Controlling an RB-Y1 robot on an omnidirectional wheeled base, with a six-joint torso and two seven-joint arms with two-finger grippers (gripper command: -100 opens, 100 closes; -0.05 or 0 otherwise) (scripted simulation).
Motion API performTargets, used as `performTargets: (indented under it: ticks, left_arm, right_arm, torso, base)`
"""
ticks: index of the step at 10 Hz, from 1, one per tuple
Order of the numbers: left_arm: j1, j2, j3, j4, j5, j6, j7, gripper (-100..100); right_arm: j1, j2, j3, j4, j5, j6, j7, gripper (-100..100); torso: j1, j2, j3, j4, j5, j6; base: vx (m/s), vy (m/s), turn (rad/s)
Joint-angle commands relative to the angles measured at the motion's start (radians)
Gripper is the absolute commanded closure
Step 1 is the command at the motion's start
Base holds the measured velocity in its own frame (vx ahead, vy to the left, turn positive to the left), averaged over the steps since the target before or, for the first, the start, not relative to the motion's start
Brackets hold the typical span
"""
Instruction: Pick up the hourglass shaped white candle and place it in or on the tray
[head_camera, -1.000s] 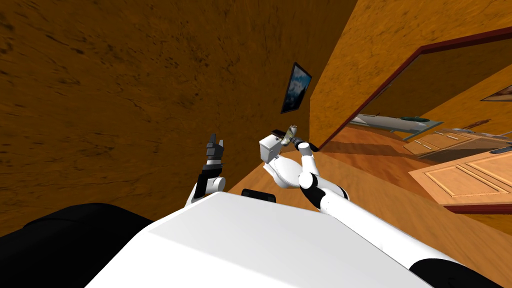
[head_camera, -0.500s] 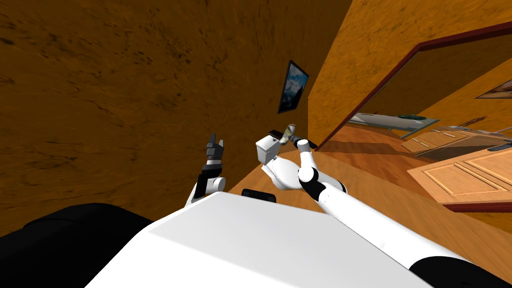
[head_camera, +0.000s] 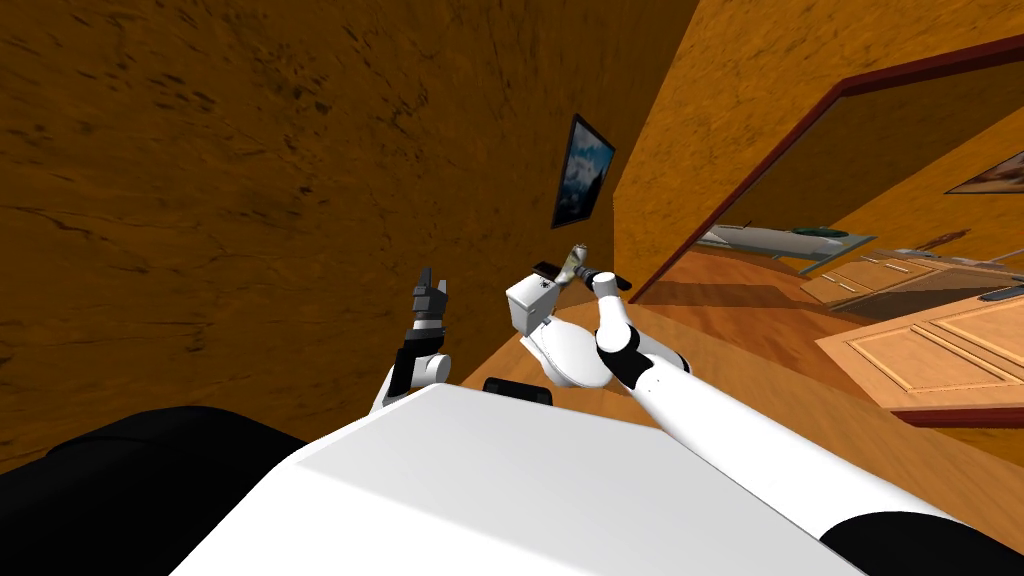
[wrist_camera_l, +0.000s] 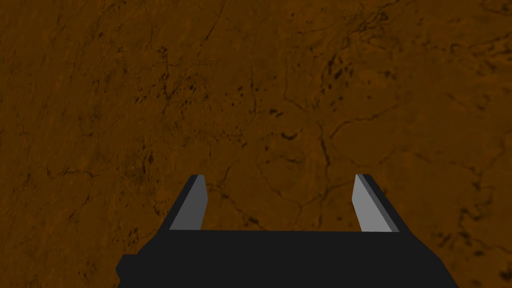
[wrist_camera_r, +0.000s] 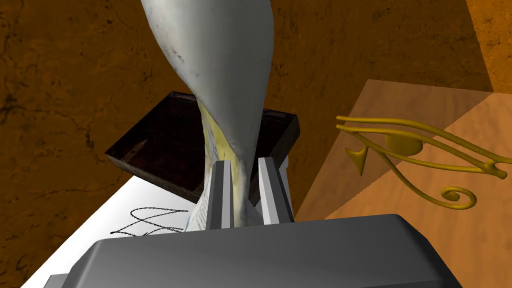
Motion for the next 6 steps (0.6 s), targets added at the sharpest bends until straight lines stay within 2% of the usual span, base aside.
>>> performTargets:
  ticks: [1, 3, 6]
  left_arm:
    - [0.000, 0.000, 0.000, 0.000, 0.000, 0.000, 0.000, 0]
    - [0.000, 0.000, 0.000, 0.000, 0.000, 0.000, 0.000, 0]
    - [0.000, 0.000, 0.000, 0.000, 0.000, 0.000, 0.000, 0]
  right_arm:
    - [-0.028, 0.005, -0.023, 0.018, 0.013, 0.012, -0.002, 100]
    - [-0.072, 0.012, -0.057, 0.049, 0.030, 0.027, -0.002, 100]
    - [-0.122, 0.016, -0.096, 0.081, 0.049, 0.045, 0.001, 100]
  torso:
    - [0.000, 0.000, 0.000, 0.000, 0.000, 0.000]
    - [0.004, -0.003, -0.002, 0.000, 0.001, -0.003]
    - [0.009, -0.010, -0.004, 0.000, 0.003, -0.004]
  base:
    - [0.153, -0.003, -0.016]
    - [0.174, 0.004, 0.012]
    - [0.257, 0.054, 0.012]
